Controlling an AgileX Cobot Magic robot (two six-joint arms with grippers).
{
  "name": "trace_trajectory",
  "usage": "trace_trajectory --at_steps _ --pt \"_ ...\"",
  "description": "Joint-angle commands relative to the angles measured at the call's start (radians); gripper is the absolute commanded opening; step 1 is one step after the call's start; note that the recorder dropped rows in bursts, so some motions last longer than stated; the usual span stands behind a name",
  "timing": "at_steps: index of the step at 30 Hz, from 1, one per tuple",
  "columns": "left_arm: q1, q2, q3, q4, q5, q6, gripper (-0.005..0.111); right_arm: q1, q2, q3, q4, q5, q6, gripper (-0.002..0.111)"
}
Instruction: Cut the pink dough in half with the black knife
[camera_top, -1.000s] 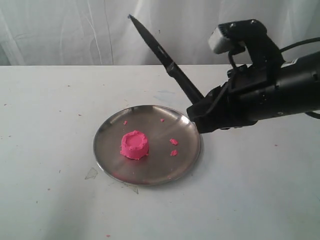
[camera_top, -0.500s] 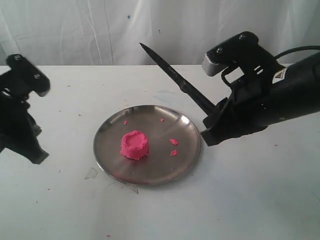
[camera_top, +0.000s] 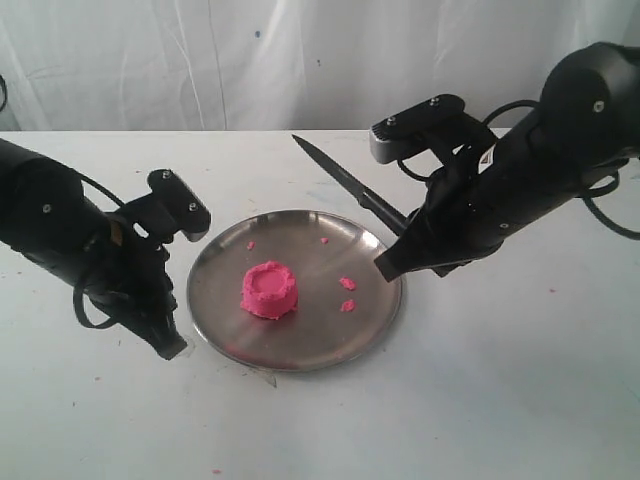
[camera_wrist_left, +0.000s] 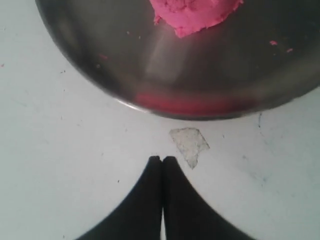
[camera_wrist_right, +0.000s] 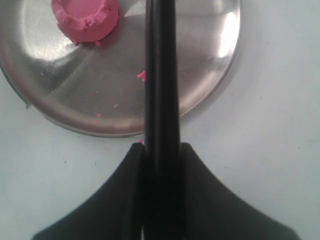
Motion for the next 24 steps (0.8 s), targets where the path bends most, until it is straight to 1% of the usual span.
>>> trace_trajectory --at_steps 1,3,5,6,8,15,19,24 --pt "-0.004 0.053 -0.005 -0.017 -0.095 0.005 0.0 0.0 0.01 -0.007 -0.013 -0.028 0.034 0.0" --pt "-0.004 0.072 -0.005 -0.017 -0.13 0.005 0.0 0.0 0.011 -0.007 -0.013 -0.03 0.034 0.0" --pt "-0.004 0.105 -0.005 -0.028 -0.212 0.001 0.0 0.0 0.011 -0.005 -0.013 -0.04 0.034 0.0" --pt "-0.004 0.127 -0.005 -0.048 -0.279 -0.004 0.0 0.0 0.011 -0.005 -0.013 -0.049 0.034 0.0" --pt "-0.004 0.158 -0.005 -0.051 -0.334 -0.004 0.0 0.0 0.011 -0.005 -0.013 -0.058 0.034 0.0" --pt "-0.008 0.229 -0.047 -0.042 -0.347 0.001 0.0 0.0 0.011 -0.005 -0.013 -0.058 0.034 0.0" --pt "-0.035 0.264 -0.071 -0.044 -0.352 -0.004 0.0 0.0 0.011 -0.005 -0.013 -0.058 0.034 0.0" --pt "-0.04 0.297 -0.11 -0.044 -0.351 -0.017 0.0 0.0 0.011 -0.005 -0.013 -0.058 0.034 0.0"
